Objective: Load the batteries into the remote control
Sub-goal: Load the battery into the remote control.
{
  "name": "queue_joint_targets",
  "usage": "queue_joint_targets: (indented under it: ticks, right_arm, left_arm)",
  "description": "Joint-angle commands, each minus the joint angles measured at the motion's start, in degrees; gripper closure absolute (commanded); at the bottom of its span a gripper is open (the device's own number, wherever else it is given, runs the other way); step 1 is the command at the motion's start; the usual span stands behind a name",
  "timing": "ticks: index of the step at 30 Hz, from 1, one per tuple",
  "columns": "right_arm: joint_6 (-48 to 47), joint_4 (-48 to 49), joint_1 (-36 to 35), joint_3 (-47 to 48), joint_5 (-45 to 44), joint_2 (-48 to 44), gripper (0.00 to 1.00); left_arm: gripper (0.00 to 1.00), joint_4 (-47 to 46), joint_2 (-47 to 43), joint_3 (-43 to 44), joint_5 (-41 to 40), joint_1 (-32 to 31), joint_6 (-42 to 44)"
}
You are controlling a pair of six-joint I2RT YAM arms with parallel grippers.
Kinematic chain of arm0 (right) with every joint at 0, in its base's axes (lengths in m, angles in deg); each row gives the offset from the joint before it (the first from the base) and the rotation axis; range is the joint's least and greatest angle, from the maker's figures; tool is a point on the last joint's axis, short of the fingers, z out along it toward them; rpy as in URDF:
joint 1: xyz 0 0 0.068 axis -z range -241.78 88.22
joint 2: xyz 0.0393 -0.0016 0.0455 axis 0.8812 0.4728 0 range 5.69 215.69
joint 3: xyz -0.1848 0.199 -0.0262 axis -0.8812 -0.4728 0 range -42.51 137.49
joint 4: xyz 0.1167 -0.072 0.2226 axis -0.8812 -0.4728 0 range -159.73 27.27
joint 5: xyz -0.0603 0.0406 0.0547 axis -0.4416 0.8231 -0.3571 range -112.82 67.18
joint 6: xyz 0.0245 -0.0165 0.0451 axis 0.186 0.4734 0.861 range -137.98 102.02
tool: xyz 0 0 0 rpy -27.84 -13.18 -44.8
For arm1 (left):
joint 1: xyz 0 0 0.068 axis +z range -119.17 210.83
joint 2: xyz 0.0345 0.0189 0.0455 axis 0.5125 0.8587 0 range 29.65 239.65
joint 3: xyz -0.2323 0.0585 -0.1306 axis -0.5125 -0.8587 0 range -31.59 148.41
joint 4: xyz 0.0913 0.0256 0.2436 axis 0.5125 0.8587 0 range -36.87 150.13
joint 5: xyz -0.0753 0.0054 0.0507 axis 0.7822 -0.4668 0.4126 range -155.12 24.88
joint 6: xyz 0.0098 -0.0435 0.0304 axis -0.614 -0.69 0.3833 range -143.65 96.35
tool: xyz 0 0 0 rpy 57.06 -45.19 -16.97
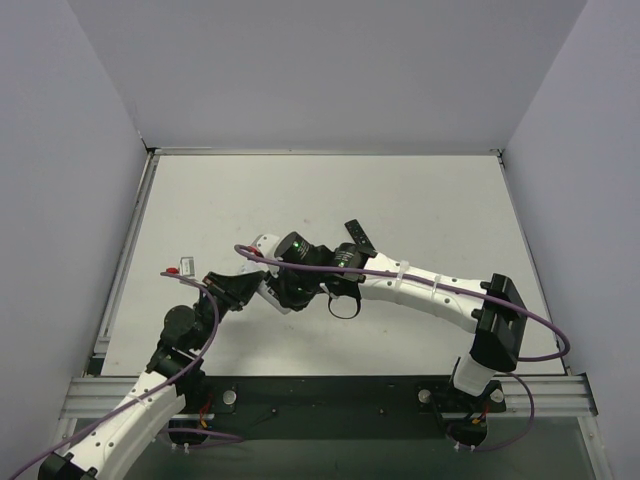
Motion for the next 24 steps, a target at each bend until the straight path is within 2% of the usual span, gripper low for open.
queue_joint_targets:
  ticks: [1, 4, 8, 14, 24]
  right_arm:
    - [-0.51, -0.72, -0.81, 2.59, 0.29, 0.58, 0.98]
    - [-0.59, -0.72, -0.81, 3.03, 0.29, 0.67, 0.96]
    - [-1.03, -0.81, -0.90, 3.30, 0.37, 0.58, 0.85]
    - [-1.38, -0.99, -0.90, 3.30, 0.20, -0.56, 0.76]
    - [-2.35, -1.34, -0.99, 2.86, -2.87, -1.88, 0.75]
  left_arm:
    - [1.00, -8.23, 0.26, -6.79, 1.71, -0.13, -2.09]
    - [1.00, -8.67, 0.52, -6.88, 2.06, -0.13, -2.53]
    - [1.00, -9.37, 0.26, -7.23, 1.80, -0.22, -3.58]
    - [1.00, -9.72, -0.44, -7.76, 0.93, -0.22, -5.60]
    - [1.00, -9.29, -0.88, -8.81, 0.31, -0.22, -10.78]
